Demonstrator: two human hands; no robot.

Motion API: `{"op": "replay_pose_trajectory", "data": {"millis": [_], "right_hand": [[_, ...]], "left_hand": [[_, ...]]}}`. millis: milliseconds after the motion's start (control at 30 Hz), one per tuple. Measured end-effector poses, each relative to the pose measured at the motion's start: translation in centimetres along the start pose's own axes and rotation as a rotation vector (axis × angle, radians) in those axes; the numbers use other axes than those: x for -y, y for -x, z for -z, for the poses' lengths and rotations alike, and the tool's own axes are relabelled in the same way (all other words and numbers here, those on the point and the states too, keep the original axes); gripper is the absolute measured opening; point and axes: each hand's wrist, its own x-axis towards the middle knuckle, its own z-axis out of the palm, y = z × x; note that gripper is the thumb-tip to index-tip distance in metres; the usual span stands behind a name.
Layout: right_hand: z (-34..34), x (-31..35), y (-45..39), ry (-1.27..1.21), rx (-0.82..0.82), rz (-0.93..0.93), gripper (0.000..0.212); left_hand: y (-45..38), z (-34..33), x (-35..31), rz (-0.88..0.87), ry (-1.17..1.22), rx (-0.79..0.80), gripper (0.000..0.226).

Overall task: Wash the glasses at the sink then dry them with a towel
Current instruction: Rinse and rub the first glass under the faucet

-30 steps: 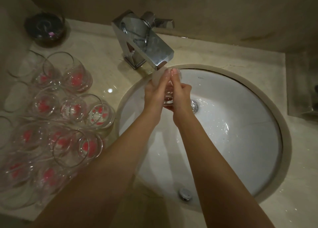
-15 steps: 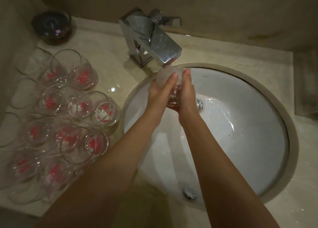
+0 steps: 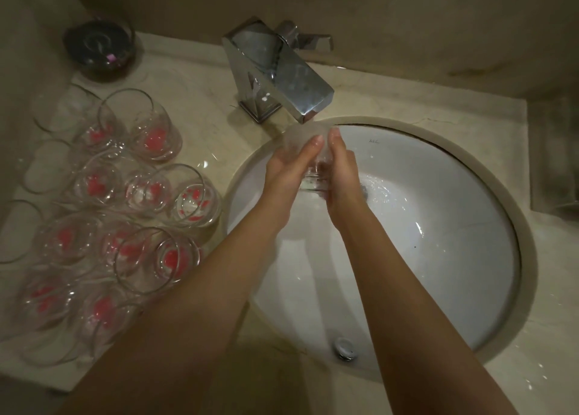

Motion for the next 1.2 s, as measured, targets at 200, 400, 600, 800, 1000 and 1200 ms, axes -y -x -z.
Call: {"op": "replay_pose_trajectory", "data": {"millis": [200,400,600,800,1000,1200], "right_hand": [[1.6,1.4,0.9,0.053,0.058,0.049,0.029],[0.8,5.3,1.6,0.098,0.036,0.226,0.039],[-1.8,10.2,1.8,0.223,0.079,0.356,0.046],[-3.0,11.2,1.6,0.260,0.074,0.362,0.044],[-3.1,10.2,2.0,0.197,0.064,0.351,0.043],[-3.0,9.1,2.9,0.227,0.078,0.381,0.046]], "left_hand": [[-0.5,0.9,-0.9,-0.084,-0.202,-0.017,0.059],[-0.4,0.9,-1.0,-0.099,-0.279,-0.024,0.067],[0.7,1.1,-1.1,-0.087,-0.284,-0.037,0.075],[1.4,1.4,-1.6,-0.072,-0.255,-0.033,0.087],[2.0,1.8,-1.5,-0.056,-0.251,-0.029,0.095],[2.7,2.3,-0.8,-0.044,-0.264,-0.040,0.088]]}}
